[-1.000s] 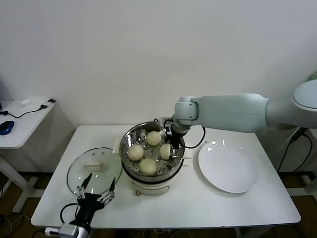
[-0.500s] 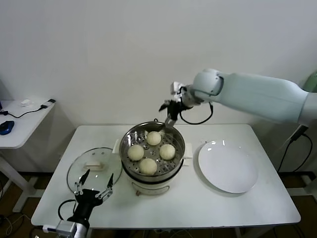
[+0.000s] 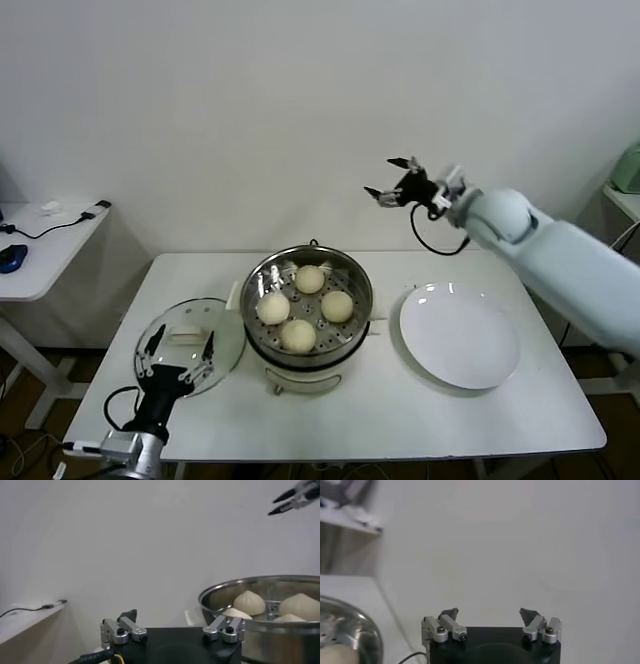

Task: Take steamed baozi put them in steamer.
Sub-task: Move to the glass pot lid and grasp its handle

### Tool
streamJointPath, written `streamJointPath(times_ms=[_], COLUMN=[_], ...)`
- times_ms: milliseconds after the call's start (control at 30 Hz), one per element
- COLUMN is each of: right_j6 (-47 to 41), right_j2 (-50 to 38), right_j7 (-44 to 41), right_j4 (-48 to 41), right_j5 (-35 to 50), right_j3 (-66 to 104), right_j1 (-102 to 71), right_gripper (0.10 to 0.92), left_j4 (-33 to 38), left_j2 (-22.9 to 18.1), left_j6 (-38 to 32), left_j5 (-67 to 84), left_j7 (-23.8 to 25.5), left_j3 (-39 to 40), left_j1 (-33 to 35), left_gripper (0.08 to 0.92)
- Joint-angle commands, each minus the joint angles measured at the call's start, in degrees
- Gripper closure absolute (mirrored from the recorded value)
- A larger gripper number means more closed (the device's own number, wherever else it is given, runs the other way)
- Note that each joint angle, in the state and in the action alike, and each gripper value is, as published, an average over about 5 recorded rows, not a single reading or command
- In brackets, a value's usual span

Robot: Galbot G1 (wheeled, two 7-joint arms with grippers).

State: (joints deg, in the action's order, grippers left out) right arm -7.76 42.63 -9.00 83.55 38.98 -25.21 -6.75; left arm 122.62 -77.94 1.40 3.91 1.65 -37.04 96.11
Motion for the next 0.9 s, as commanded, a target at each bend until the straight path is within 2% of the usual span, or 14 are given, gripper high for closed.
streamJointPath(times_ms=[33, 200, 533, 667, 800, 900], right_j6=[12.84, 21.6, 24.0, 23.72, 22.31, 21.16], right_j2=[7.81, 16.05, 24.0, 25.83, 27.33, 28.16], right_j7=[7.39, 6.28, 4.92, 5.42, 6.72, 7.68], right_j4=[9.01, 8.14, 7.57, 7.7, 8.66, 9.39], right_j5=[-14.45, -16.2, -19.27, -19.29, -19.32, -19.57], right_j3=[58.71, 61.43, 62.16, 61.54, 60.91, 60.52], right_j1=[-62.76, -71.83, -80.16, -81.47, -82.3, -82.41], right_gripper=[0.203, 0.203, 0.203, 0.203, 0.203, 0.202], left_j4=[-2.2, -4.21, -7.53, -9.8, -13.18, -16.64], left_j2=[1.68, 3.03, 3.52, 4.2, 6.49, 8.7], left_j6=[-1.07, -2.08, -5.26, -8.16, -11.48, -10.29], left_j5=[-0.3, -0.64, -12.98, -23.93, -41.83, -55.59], left_j7=[-0.68, -1.15, -6.46, -9.85, -16.37, -20.55], left_j3=[-0.21, 0.18, 0.78, 0.27, -1.02, -1.79], left_j1=[-0.94, -0.82, -1.21, -1.69, -2.62, -3.43], left_gripper=[0.177, 0.177, 0.177, 0.177, 0.177, 0.177])
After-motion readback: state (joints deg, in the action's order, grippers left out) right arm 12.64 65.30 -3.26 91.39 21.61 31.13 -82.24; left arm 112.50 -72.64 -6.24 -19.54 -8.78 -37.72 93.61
